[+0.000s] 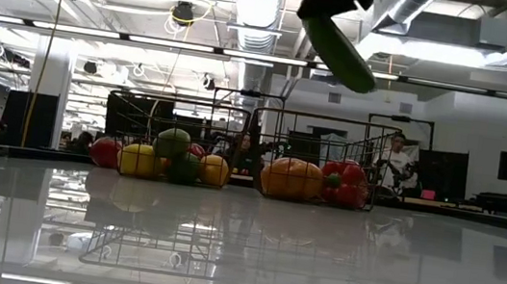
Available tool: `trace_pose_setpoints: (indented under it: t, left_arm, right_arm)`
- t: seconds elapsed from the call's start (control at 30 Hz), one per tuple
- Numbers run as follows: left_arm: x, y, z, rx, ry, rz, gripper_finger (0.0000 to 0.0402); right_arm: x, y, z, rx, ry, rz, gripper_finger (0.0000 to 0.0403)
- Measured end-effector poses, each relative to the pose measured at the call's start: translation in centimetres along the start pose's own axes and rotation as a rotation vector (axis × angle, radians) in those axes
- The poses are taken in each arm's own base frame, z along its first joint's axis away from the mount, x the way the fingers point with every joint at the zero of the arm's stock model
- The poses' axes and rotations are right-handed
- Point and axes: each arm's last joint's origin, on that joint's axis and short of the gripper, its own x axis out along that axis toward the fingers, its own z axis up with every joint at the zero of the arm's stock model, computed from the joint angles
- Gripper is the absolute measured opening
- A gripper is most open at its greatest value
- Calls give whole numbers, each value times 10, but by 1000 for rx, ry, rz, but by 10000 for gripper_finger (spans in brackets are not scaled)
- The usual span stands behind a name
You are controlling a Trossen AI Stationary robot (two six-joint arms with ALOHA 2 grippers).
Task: Sort produce into baskets
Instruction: Put the cucumber into the right wire basket
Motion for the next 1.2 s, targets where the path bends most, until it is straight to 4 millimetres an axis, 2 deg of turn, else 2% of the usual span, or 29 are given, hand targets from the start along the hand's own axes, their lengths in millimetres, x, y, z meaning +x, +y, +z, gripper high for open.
trace_pose_setpoints:
  t: [0.33,0.87,1.2]
  left_arm:
    - [0,0,-1,10,11,0,270]
    - [0,0,-1,3,10,0,270]
    - [0,-1,-1,-2,10,-23,270]
  right_arm:
    - [12,-24,8,83,-45,-37,175]
    - [7,-22,34,91,-292,72,175]
    - [8,-24,35,73,-303,65,175]
